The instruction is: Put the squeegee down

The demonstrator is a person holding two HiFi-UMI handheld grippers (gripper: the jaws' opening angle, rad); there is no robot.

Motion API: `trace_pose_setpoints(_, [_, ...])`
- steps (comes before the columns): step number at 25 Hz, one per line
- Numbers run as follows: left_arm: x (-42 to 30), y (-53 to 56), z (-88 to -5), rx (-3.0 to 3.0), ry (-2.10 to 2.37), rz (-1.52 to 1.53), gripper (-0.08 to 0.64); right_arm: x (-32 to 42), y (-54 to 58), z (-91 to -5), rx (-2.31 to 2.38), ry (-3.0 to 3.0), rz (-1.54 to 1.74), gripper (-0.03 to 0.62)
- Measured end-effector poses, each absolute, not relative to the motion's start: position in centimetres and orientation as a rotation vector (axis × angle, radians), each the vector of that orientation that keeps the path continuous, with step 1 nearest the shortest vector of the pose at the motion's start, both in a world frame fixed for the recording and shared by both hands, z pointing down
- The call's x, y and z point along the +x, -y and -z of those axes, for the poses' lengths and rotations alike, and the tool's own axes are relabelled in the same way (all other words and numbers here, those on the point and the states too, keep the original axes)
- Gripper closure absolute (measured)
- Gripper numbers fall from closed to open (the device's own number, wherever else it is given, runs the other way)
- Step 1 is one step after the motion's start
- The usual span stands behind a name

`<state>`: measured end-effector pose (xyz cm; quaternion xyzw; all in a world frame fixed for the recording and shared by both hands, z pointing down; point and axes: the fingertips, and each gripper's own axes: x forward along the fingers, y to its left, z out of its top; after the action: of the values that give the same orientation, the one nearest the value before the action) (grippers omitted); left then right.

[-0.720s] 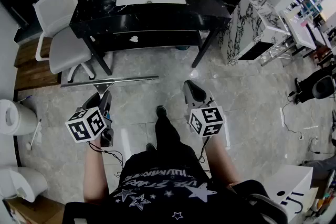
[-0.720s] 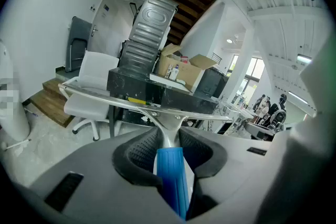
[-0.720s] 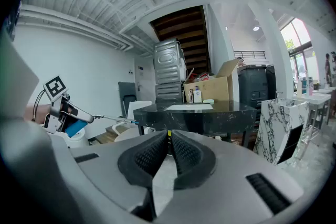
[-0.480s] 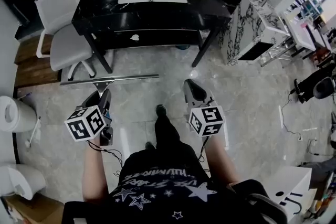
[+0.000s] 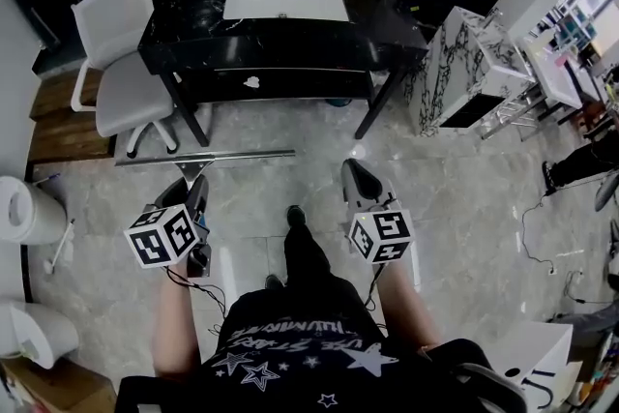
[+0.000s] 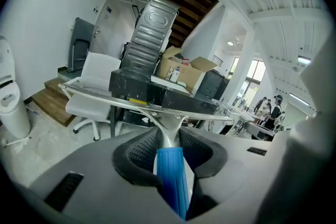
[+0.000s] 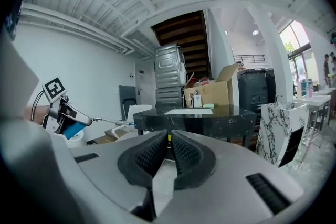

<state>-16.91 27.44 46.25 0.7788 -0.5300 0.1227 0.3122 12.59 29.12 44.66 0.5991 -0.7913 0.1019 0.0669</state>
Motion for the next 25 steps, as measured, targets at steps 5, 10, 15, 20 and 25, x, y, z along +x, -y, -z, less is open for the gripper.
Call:
trace_pose_setpoints(5, [-16.5, -25.0, -46.4, 2.041, 1.413, -0.328, 0.417, 13.6, -26.5, -44.6, 1.840, 2.397, -0.300, 0.537])
trace_pose_setpoints(10, [-15.5, -20.3, -46.4, 2.035, 1.426, -0.329, 0.417, 15.3, -21.3, -45.6, 1.832, 2.384, -0.343, 0.537])
trace_pose_setpoints(15, [-14.4, -13.8, -45.7, 2.026, 1.459, -0.311, 0.417, 16.2, -13.6, -45.0, 1.777, 2.415, -0.336, 0.537])
trace_pose_setpoints(20, [-13.5, -7.7, -45.2, 2.002, 1.498, -0.296, 0.417, 16.3, -5.8, -44.2, 1.710, 2.483, -0.313, 0.537])
trace_pose_setpoints(25, [-12.1, -2.7, -44.5, 1.993, 1.529, -0.291, 0.417, 17.4, -0.3, -43.9, 1.670, 2.520, -0.314, 0.537])
